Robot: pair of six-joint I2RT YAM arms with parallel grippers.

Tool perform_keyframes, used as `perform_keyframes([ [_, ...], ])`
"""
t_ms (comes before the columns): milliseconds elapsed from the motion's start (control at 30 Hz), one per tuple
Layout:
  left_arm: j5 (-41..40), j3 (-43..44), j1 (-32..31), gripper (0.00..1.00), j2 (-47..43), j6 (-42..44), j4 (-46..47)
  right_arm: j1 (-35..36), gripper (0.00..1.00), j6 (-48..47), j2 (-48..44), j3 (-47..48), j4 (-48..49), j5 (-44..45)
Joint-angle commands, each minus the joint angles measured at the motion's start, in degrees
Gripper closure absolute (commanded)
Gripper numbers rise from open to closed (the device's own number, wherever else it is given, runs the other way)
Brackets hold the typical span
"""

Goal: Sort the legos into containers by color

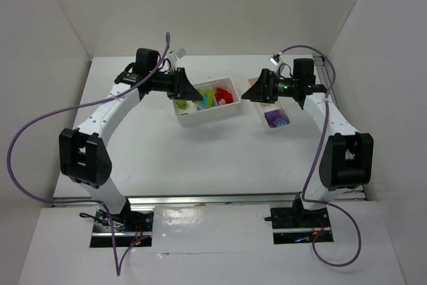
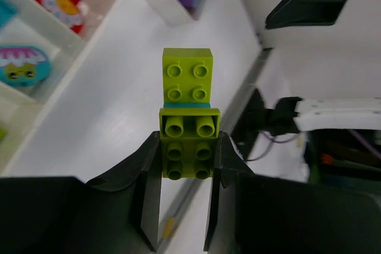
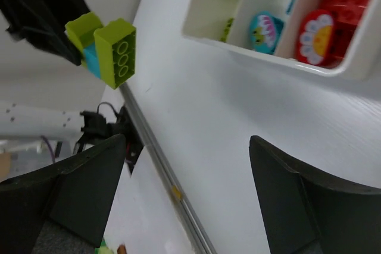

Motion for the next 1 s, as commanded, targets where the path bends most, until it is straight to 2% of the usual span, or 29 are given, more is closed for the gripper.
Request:
perform_keyframes([
  [0, 18.4, -1.2, 0.3, 1.0, -0.8, -6.4, 11.3, 3.0, 0.09, -5.0, -1.0, 2.6, 2.4, -12.3],
  [100, 22.2, -1.7, 0.3, 1.0, -0.3, -9.4, 15.6, 6.3, 0.06, -7.3, 0.7, 6.2, 0.7, -12.3],
  [267, 26.5, -4.5, 0.9, 1.0, -0.3, -15.5, 23.7, 9.4, 0.06, -4.5, 4.0, 7.6, 5.8, -12.3],
  [400, 26.5, -4.5, 0.9, 1.0, -0.3, -14.9, 22.4, 12.2, 0.06, -1.2, 6.0, 8.9, 12.0, -17.1],
  [533, 26.5, -3.9, 0.9, 1.0, 0.2, -13.4, 20.1, 13.5, 0.12, -0.1, 7.4, 10.1, 12.7, -18.4],
  [733, 25.5, -3.9, 0.9, 1.0, 0.3, -12.2, 19.4, 15.5, 0.13, 0.4, 7.9, 11.2, 13.4, -20.0],
  [967, 24.3, -4.5, 1.5, 1.0, 0.3, -10.9, 18.4, 16.0, 0.22, 0.4, 7.9, 11.8, 11.7, -21.7],
])
